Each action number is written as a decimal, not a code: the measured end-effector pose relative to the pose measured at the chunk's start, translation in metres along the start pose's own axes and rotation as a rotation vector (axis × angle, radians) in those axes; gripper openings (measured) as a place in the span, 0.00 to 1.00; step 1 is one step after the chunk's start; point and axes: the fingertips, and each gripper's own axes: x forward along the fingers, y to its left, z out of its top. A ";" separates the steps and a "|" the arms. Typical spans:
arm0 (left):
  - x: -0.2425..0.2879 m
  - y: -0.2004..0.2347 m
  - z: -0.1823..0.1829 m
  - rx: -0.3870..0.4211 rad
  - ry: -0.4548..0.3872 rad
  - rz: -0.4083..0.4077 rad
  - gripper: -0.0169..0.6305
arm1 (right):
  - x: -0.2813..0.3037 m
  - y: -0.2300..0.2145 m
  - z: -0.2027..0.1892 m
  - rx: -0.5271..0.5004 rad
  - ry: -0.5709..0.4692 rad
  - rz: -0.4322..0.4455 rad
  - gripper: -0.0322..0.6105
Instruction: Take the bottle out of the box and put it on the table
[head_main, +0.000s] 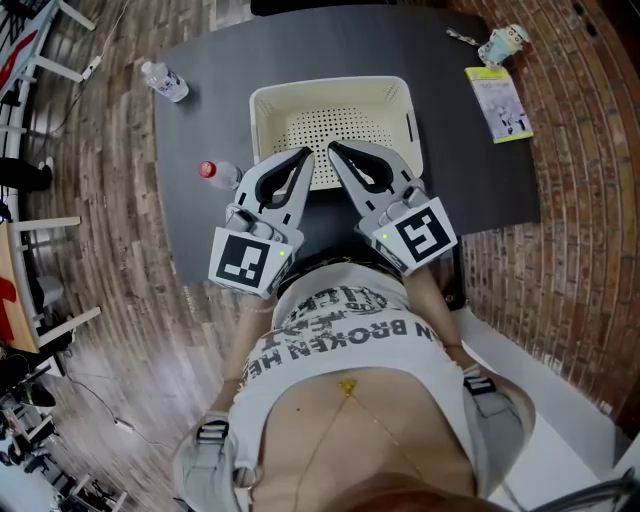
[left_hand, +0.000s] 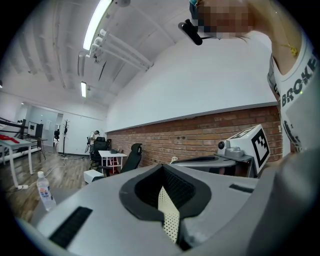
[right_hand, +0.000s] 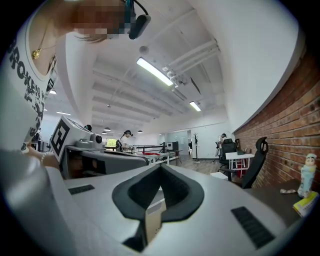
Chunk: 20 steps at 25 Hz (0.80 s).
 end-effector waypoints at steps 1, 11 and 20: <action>0.000 0.000 0.000 0.000 0.002 -0.001 0.04 | 0.001 -0.001 0.000 -0.003 0.002 0.000 0.06; 0.002 0.003 -0.005 -0.008 0.054 0.006 0.04 | 0.001 -0.003 -0.002 0.000 0.016 -0.007 0.06; 0.003 0.004 -0.007 -0.006 0.065 -0.004 0.04 | 0.001 -0.004 -0.003 0.000 0.026 -0.014 0.06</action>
